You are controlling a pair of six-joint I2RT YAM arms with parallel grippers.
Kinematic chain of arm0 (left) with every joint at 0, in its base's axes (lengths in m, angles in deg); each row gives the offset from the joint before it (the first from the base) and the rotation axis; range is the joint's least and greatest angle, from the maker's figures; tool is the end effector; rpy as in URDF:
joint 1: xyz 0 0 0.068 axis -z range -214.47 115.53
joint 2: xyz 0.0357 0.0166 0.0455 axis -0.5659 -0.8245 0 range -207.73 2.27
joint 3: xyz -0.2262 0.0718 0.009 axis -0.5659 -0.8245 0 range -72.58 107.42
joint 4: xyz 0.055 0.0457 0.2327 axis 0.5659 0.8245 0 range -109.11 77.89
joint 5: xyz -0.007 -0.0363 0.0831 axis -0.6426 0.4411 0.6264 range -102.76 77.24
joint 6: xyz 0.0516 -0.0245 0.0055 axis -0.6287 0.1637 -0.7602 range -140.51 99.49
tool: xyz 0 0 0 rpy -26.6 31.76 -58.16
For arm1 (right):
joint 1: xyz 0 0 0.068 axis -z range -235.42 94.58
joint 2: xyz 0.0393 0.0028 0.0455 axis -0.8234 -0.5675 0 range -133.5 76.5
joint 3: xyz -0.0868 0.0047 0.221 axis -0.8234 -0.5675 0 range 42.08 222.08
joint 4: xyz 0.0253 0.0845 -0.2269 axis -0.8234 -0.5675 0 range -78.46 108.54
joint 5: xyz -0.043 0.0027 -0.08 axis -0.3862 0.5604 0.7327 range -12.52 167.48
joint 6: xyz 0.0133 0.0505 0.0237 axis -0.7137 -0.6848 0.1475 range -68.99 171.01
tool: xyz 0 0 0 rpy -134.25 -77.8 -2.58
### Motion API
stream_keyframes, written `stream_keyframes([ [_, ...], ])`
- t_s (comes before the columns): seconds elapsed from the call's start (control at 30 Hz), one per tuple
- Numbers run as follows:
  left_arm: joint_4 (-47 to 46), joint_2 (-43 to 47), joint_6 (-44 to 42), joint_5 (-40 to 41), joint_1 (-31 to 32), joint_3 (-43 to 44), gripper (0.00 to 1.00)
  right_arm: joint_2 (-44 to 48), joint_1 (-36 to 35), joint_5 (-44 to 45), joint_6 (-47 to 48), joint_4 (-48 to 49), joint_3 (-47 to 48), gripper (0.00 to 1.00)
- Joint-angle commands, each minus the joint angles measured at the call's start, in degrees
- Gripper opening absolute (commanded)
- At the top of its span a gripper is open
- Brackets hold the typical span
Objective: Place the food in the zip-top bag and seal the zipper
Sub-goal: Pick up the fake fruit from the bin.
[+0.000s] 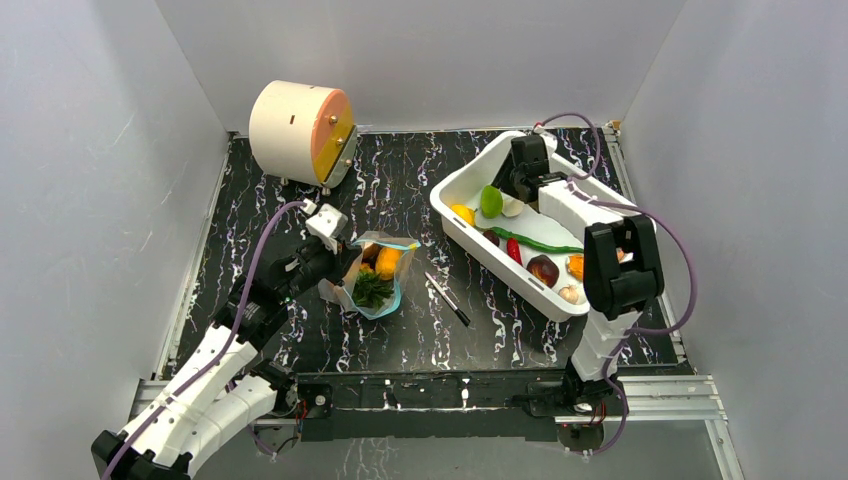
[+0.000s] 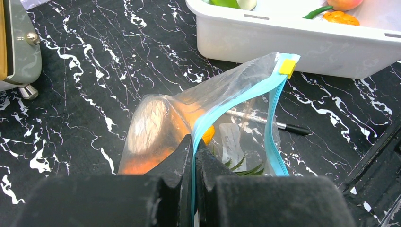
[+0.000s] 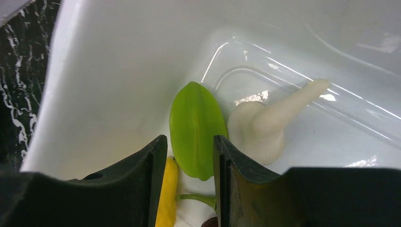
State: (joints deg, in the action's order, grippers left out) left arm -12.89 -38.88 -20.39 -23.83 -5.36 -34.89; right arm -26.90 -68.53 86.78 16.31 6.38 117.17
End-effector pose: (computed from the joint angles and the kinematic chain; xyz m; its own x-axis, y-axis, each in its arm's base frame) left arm 0.1623 -0.0992 0.2903 -0.1480 0.0800 -0.9857 0.6425 0.7656 -0.0343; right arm 0.3779 0.0813 0.2065 -0.5789 0.4420 -0.6852 0.2744 0.8969 0.3468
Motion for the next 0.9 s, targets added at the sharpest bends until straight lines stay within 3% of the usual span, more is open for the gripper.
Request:
stream_keyframes([
  [0.0, -0.8, 1.2, -0.5, -0.8, 0.2, 0.0, 0.00, -2.6, 0.1, 1.6, -3.2, 3.3, 0.9, 0.37],
  [0.33, -0.4, 2.7, -0.9, -0.5, 0.1, 0.1, 0.00, -8.7, 0.1, -1.9, -1.0, 6.7, 1.8, 0.36],
  [0.73, -0.3, 3.1, -1.3, 0.0, 0.2, -0.1, 0.00, -8.1, 0.1, -2.5, 2.0, 8.4, 0.4, 0.01],
  [0.87, -0.5, 3.5, -1.3, 0.3, 0.2, -0.3, 0.00, -7.1, 0.1, -2.3, 3.2, 8.4, 0.4, 0.00],
])
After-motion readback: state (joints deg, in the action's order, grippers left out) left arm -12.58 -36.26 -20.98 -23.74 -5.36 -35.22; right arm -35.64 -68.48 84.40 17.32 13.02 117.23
